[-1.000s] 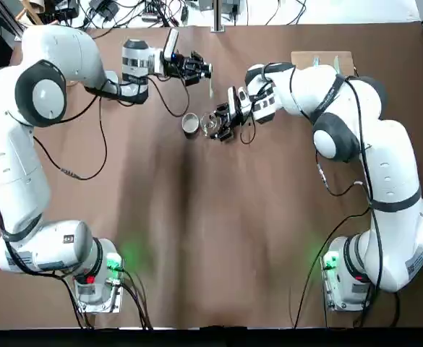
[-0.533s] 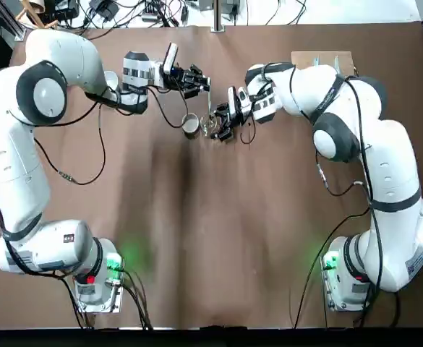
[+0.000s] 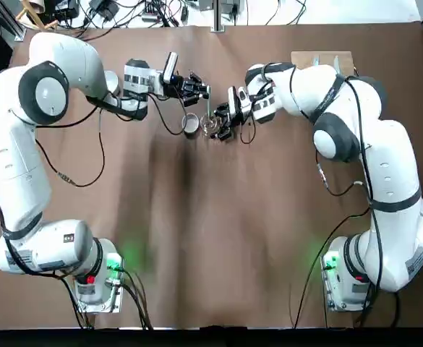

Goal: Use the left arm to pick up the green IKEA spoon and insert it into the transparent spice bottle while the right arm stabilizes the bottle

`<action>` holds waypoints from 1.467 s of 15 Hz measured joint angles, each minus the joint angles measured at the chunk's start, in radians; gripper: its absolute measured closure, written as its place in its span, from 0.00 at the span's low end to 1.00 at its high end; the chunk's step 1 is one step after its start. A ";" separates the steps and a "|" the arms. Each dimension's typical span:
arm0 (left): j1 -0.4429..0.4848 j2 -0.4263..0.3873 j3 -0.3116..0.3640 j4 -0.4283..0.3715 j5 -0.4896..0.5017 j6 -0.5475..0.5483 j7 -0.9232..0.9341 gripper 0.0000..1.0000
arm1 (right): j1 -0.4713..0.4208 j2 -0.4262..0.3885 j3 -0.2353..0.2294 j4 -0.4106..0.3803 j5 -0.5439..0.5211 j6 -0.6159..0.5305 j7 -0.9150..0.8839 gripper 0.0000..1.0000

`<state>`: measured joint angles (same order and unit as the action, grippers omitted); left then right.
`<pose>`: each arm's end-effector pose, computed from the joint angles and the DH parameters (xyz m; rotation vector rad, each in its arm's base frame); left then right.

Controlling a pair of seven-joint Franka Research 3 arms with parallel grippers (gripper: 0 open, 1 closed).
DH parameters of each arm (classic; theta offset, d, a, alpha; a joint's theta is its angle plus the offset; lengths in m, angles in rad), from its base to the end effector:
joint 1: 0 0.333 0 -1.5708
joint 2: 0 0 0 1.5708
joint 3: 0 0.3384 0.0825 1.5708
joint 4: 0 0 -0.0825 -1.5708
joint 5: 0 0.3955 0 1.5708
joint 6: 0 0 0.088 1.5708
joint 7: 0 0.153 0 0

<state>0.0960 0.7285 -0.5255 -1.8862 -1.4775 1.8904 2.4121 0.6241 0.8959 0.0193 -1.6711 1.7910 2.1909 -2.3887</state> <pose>0.5454 -0.3545 0.2045 1.1095 -1.1934 0.9609 0.5187 0.4771 0.0680 -1.4846 -1.4302 -0.8450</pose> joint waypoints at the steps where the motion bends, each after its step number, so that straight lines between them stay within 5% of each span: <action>1: 0.000 0.006 0.001 -0.001 0.000 0.000 0.016 0.75 | 0.000 0.000 0.000 0.000 0.000 0.000 0.000 0.00; 19: -0.004 0.067 0.031 -0.001 0.000 0.022 0.101 0.75 | 0.000 0.000 0.000 0.000 0.001 0.000 0.000 0.00; 22: -0.006 0.067 0.031 -0.001 0.000 0.045 0.104 0.58 | 0.000 0.000 0.000 0.000 0.001 0.000 0.000 0.00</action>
<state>0.0896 0.7960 -0.4945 -1.8869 -1.4775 1.9350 2.5161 0.6241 0.8959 0.0191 -1.6709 1.7917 2.1910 -2.3888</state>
